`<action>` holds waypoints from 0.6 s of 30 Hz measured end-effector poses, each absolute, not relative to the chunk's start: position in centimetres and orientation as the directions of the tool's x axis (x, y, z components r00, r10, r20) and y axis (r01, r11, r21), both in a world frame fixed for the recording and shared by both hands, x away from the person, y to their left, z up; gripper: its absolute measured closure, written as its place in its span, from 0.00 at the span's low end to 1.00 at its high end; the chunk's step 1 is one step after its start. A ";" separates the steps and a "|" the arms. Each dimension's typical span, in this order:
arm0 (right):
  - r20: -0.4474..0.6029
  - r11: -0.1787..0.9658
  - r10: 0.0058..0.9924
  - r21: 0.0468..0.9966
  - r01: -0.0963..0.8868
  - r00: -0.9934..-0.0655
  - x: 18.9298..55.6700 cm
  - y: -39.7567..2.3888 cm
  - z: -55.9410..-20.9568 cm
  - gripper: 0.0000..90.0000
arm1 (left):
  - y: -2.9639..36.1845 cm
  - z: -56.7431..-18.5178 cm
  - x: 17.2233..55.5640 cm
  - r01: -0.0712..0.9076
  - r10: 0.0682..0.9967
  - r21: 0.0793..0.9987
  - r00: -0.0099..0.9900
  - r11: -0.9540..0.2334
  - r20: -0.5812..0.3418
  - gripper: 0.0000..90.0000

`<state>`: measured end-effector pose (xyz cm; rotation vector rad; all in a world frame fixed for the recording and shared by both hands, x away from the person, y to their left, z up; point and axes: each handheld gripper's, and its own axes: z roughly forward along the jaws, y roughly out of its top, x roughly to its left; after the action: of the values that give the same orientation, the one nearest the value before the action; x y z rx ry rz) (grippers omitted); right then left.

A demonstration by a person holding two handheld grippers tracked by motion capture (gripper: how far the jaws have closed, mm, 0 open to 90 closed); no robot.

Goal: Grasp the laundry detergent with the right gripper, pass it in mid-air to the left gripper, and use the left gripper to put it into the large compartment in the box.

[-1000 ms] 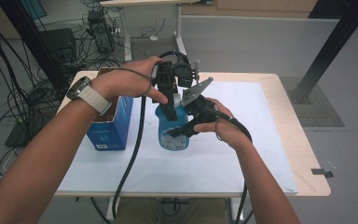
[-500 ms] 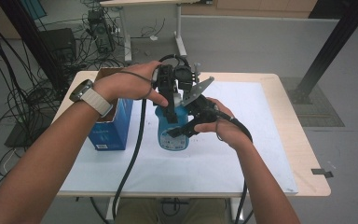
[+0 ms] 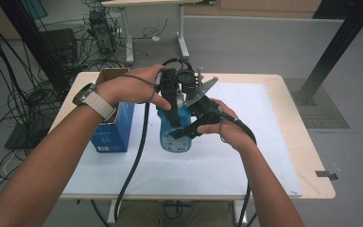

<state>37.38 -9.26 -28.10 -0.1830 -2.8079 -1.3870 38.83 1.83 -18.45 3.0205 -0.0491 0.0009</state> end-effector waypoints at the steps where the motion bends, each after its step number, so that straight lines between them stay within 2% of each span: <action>1: 0.057 0.601 0.104 0.792 0.109 -0.993 37.4 -9.3 -28.1 0.49 | 1.8 -18.5 38.8 -0.032 -0.032 0.121 0.999 -0.992 0.001 0.14; 11: 0.065 0.594 0.104 0.796 0.114 -0.992 37.3 -9.3 -27.9 0.49 | 1.8 -18.9 38.8 -0.036 -0.038 0.128 0.999 -0.991 -0.013 0.18; 18: 0.059 0.591 0.097 0.799 0.105 -0.994 37.4 -9.3 -27.9 0.49 | 2.0 -18.9 38.8 -0.037 -0.042 0.143 0.999 -0.989 -0.034 0.26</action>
<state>37.40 -9.25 -27.95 -0.1779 -2.7946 -1.4048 38.83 1.96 -18.94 2.9978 -0.0596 -0.0548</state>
